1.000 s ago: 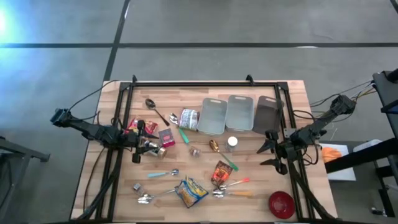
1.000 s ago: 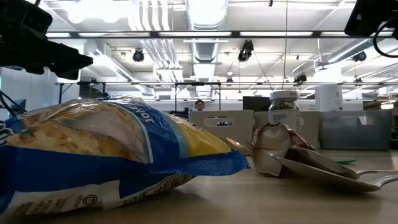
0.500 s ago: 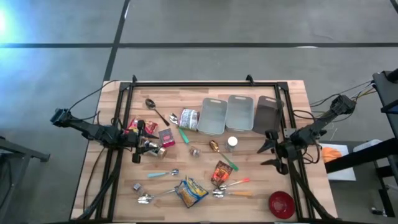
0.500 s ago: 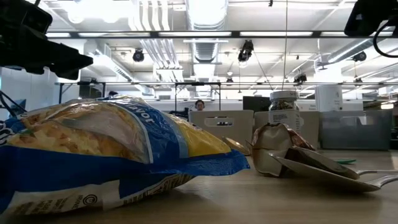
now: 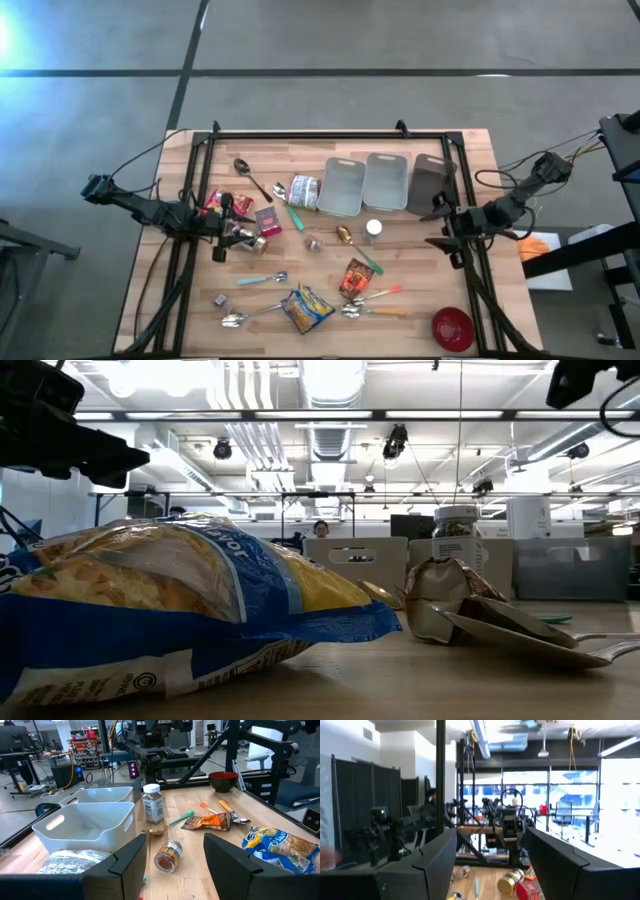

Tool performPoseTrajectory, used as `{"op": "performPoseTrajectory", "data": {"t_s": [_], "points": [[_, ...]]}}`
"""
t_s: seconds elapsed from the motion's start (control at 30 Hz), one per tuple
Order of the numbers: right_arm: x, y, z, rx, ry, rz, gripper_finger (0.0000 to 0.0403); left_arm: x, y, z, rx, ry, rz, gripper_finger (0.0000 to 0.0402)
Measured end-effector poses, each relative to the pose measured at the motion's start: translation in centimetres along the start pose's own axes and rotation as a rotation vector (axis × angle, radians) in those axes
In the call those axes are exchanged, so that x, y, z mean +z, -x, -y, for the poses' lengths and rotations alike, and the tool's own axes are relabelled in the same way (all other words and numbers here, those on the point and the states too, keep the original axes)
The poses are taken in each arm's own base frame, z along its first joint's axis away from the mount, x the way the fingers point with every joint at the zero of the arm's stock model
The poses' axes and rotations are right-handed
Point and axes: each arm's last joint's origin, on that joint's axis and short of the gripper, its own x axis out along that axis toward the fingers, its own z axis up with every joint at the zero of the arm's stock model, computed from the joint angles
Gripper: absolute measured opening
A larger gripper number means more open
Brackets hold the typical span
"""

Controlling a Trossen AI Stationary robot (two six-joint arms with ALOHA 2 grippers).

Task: Pick & Place Food Item
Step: Put the white seasoning bottle into the left gray bin

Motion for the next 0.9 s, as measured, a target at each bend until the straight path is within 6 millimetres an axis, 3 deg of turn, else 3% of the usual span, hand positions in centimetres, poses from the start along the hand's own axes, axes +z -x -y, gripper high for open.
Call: {"op": "performPoseTrajectory", "data": {"t_s": [0.3,0.6,0.8,0.9], "points": [[4.2,-1.3,0.0,-0.047,-0.106,-0.179,0.0235,0.0,0.0,0.0,0.0,0.001,0.0,0.0197],[7.6,-2.7,-0.2,-0.074,-0.093,-0.266,0.0235,0.3,0.0,-0.1,0.032,-0.008,0.031,0.0197],[7.8,-3.5,-0.5,-0.137,-0.229,-0.278,0.0235,1.5,0.1,-0.9,0.166,0.355,0.114,0.0197],[7.4,-3.6,-0.5,-0.158,-0.315,-0.285,0.0235,3.1,0.4,-1.2,0.167,0.536,0.162,0.0197]]}}
